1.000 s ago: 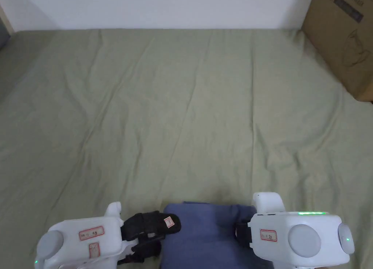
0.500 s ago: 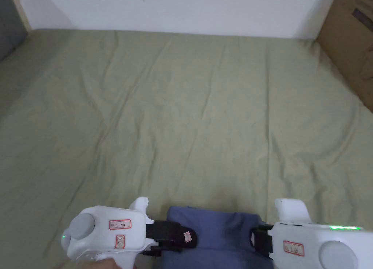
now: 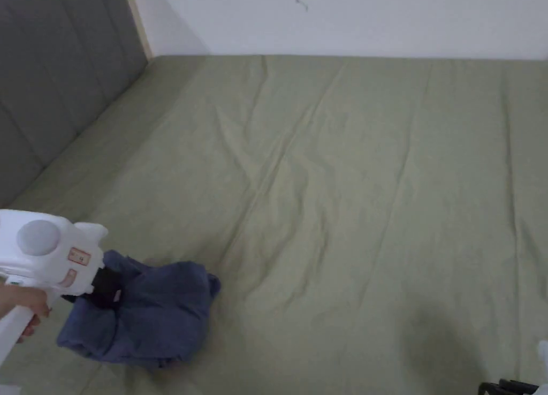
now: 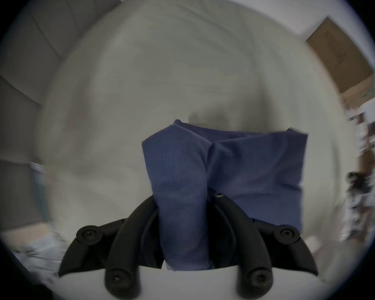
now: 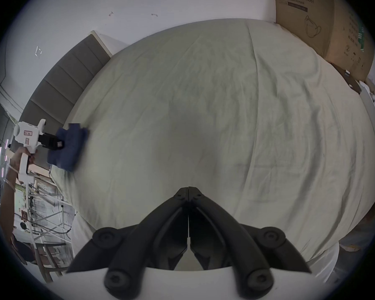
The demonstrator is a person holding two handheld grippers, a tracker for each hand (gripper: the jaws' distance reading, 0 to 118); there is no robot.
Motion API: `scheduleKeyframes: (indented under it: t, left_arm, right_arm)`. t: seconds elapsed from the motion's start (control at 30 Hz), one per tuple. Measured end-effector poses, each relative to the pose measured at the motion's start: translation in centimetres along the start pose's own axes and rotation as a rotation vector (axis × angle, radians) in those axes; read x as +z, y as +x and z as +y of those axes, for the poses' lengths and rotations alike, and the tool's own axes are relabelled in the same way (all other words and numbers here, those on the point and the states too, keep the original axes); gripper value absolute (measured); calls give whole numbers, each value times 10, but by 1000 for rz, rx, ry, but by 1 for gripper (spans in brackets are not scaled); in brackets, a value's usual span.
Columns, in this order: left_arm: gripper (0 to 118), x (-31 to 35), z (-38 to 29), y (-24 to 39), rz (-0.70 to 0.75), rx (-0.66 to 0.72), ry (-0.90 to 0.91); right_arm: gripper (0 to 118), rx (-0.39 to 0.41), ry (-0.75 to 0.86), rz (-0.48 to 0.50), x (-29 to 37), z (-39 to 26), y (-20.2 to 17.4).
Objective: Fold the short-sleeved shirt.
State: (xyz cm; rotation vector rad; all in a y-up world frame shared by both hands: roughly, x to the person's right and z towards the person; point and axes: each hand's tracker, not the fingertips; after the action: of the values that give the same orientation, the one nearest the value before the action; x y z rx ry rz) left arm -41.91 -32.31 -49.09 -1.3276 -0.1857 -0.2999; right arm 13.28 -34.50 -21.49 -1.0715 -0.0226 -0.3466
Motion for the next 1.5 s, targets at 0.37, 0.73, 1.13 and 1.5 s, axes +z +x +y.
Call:
scheduleKeyframes:
  t: [0.37, 0.73, 1.13, 1.5]
  left_arm:
    - [104, -10, 0, -50, 430, -18, 11]
    - [0, 71, -32, 56, 87, 150, 301]
    - [0, 157, -102, 271, -68, 84, 726]
    - [0, 219, -153, 346, -1, 131, 1066]
  right_arm:
    - [0, 0, -37, -14, -9, -1, -1]
    - [0, -13, -7, 15, 8, -7, 2]
    - [0, 3, 246, -8, 74, -7, 14]
    - [0, 143, 708, -142, 175, -8, -18]
